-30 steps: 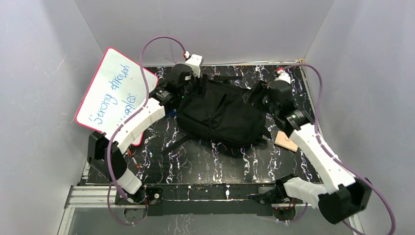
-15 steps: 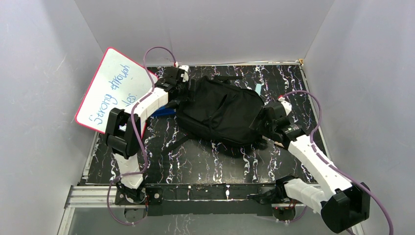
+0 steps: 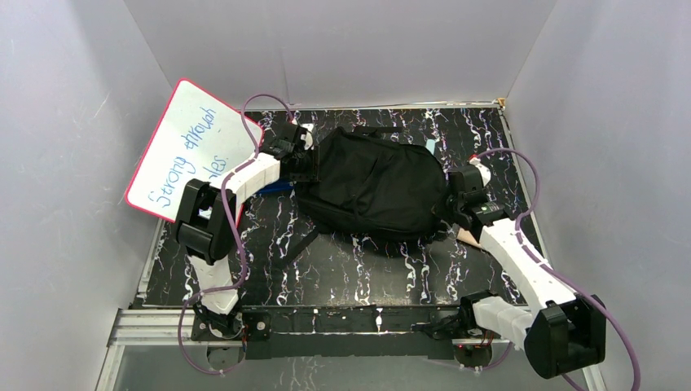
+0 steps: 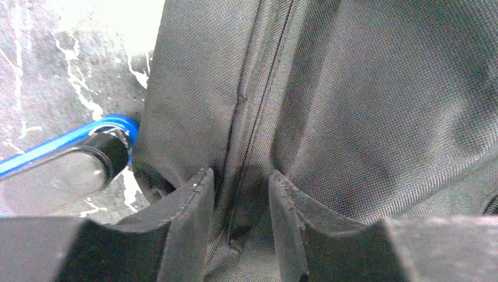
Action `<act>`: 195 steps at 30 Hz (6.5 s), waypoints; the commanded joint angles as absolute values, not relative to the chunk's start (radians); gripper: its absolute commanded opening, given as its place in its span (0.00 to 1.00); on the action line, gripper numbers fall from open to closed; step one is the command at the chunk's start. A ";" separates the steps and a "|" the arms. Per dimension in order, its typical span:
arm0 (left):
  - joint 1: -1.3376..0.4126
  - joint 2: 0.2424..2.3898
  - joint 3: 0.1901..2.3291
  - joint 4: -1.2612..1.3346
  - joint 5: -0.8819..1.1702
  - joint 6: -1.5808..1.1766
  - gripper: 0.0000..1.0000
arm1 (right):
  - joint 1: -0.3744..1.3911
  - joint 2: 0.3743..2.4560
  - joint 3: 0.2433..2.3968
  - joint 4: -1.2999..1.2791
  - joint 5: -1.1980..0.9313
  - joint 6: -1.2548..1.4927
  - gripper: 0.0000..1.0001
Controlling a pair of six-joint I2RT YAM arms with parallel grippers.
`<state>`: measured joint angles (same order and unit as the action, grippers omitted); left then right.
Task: Pack the student bag
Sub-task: Adjust the student bag at the center of the board, then zip the student bag at the center of the board.
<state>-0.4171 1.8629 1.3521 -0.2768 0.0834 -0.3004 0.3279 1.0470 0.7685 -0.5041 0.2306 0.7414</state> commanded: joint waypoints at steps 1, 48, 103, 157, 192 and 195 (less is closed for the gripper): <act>-0.424 1.825 1.330 -0.324 0.178 -0.347 0.33 | 0.259 1.067 0.810 -0.425 0.194 0.666 0.13; -0.811 1.545 1.372 -0.317 0.029 -0.255 0.50 | 0.210 1.140 1.038 -0.346 -0.116 0.378 0.52; -0.840 1.815 1.432 -0.098 0.314 -0.265 0.64 | 0.210 1.055 0.742 -0.288 -0.208 0.588 0.42; -0.931 1.955 1.513 -0.150 0.106 -0.256 0.00 | 0.210 1.034 0.673 -0.408 -0.128 0.786 0.69; -0.879 2.020 1.771 -0.321 -0.372 0.066 0.00 | 0.209 1.032 0.532 -0.268 -0.169 0.898 0.00; -0.866 2.024 1.797 -0.323 -0.372 0.070 0.00 | 0.210 1.024 0.532 -0.280 -0.156 0.891 0.00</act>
<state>-0.9119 2.0418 1.7279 -0.3168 -0.2733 0.0288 0.2108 1.0531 0.5415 -0.2394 -0.2070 0.9215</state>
